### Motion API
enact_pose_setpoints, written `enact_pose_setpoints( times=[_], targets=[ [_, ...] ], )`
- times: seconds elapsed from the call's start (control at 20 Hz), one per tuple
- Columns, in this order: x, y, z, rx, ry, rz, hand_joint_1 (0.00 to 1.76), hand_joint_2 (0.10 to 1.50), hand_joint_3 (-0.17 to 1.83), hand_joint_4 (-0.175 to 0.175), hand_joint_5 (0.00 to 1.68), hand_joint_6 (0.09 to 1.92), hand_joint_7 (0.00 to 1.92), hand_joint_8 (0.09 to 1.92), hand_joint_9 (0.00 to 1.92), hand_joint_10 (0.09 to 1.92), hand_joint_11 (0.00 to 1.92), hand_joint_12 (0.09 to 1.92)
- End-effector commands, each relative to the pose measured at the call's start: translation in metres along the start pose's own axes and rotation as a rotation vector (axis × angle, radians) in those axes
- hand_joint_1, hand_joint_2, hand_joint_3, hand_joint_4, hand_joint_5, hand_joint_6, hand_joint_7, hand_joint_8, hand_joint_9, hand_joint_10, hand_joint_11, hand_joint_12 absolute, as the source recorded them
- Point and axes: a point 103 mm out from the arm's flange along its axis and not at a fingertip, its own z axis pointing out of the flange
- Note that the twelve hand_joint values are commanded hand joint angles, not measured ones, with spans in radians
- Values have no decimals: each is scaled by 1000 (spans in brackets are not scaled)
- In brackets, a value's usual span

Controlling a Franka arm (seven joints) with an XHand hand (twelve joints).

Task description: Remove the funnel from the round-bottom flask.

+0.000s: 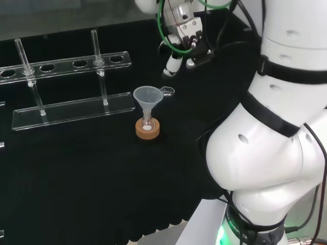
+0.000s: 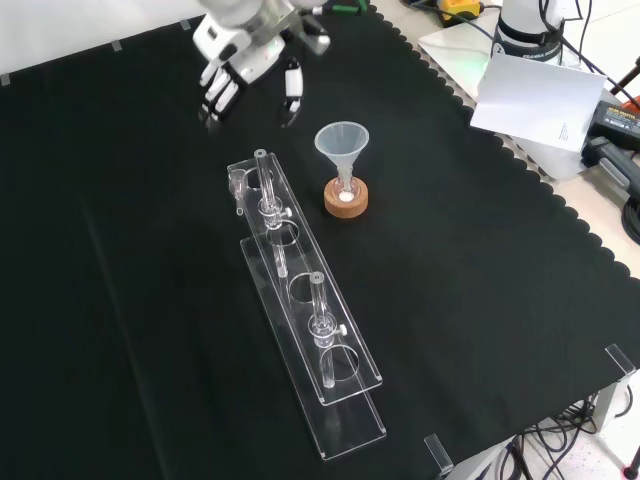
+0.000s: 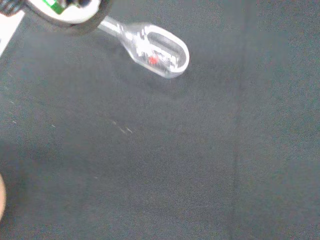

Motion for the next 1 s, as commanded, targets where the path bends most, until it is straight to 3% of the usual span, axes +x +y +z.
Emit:
enact_pose_setpoints(
  times=[0.05,0.35,0.5,0.7,1.0],
  targets=[
    [25,-64,-26,-98,6,45,799,650,483,-22,355,87,147,579,590,106,306,1298],
    [31,-82,-30,-88,13,59,801,651,480,-23,381,87,156,595,516,304,314,1299],
    [35,-101,-29,-128,36,65,793,647,483,-22,390,87,203,610,484,459,316,1296],
    [52,-129,-32,-139,59,33,761,637,479,-22,422,87,277,637,553,527,351,1312],
    [77,-145,-34,-111,64,1,648,615,435,-29,415,87,319,650,600,554,415,1309]
  ],
)
